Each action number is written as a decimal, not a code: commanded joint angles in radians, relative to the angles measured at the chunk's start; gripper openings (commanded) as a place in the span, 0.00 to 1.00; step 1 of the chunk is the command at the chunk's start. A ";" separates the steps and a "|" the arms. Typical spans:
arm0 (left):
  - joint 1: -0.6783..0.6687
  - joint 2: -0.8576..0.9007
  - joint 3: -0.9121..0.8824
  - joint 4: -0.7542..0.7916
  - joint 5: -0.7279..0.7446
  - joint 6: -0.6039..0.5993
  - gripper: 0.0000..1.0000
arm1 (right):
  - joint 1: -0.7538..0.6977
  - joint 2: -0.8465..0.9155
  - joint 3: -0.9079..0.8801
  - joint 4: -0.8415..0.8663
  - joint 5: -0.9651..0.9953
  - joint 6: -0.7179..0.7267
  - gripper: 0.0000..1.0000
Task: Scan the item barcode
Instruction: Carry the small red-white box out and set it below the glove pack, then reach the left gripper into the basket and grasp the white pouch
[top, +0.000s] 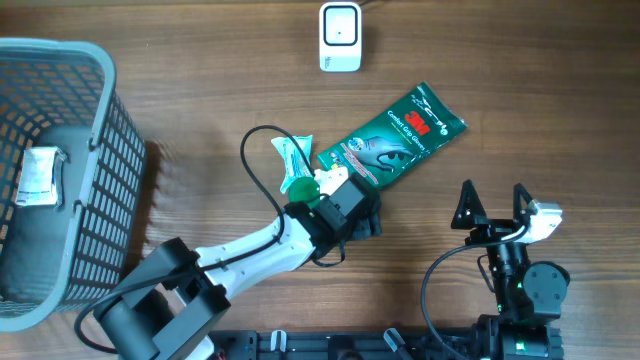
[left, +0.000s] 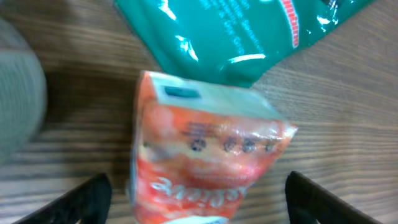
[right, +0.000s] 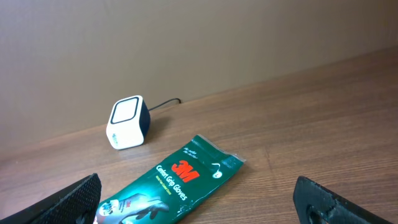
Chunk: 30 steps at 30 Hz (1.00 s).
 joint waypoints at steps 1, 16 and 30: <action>-0.003 -0.044 0.148 -0.095 0.041 0.075 0.96 | 0.000 -0.005 -0.001 0.004 0.003 0.004 1.00; 0.316 -0.191 0.942 -0.918 -0.745 0.157 1.00 | 0.000 -0.005 -0.001 0.004 0.003 0.004 1.00; 1.571 -0.070 0.817 -0.898 -0.373 -0.011 1.00 | 0.000 -0.005 -0.001 0.004 0.003 0.004 1.00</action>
